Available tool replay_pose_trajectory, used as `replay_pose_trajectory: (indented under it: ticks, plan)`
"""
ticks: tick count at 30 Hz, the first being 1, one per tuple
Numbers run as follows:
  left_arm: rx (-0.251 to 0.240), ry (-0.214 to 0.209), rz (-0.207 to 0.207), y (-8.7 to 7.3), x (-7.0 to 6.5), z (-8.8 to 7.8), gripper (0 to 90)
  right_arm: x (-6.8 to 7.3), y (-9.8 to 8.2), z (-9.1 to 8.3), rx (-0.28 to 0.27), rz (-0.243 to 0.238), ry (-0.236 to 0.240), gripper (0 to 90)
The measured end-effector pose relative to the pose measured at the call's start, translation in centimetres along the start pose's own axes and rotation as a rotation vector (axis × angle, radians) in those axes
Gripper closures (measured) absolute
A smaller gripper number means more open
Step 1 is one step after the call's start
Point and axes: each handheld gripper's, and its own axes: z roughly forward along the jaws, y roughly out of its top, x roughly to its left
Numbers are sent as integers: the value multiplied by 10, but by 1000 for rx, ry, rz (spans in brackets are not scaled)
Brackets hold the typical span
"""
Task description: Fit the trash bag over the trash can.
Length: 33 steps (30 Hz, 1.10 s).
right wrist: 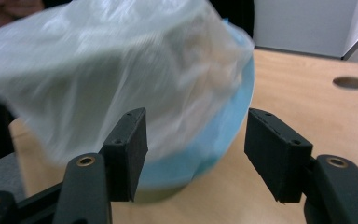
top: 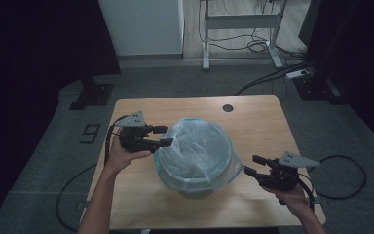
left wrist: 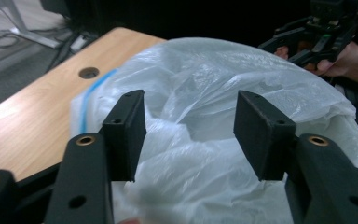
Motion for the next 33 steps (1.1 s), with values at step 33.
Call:
replay_pose_trajectory:
  ticks: [33]
  plan:
    - [210, -88, 102, 38, -5, 39, 529, 11, -58, -41, -41, 110, 3, 395]
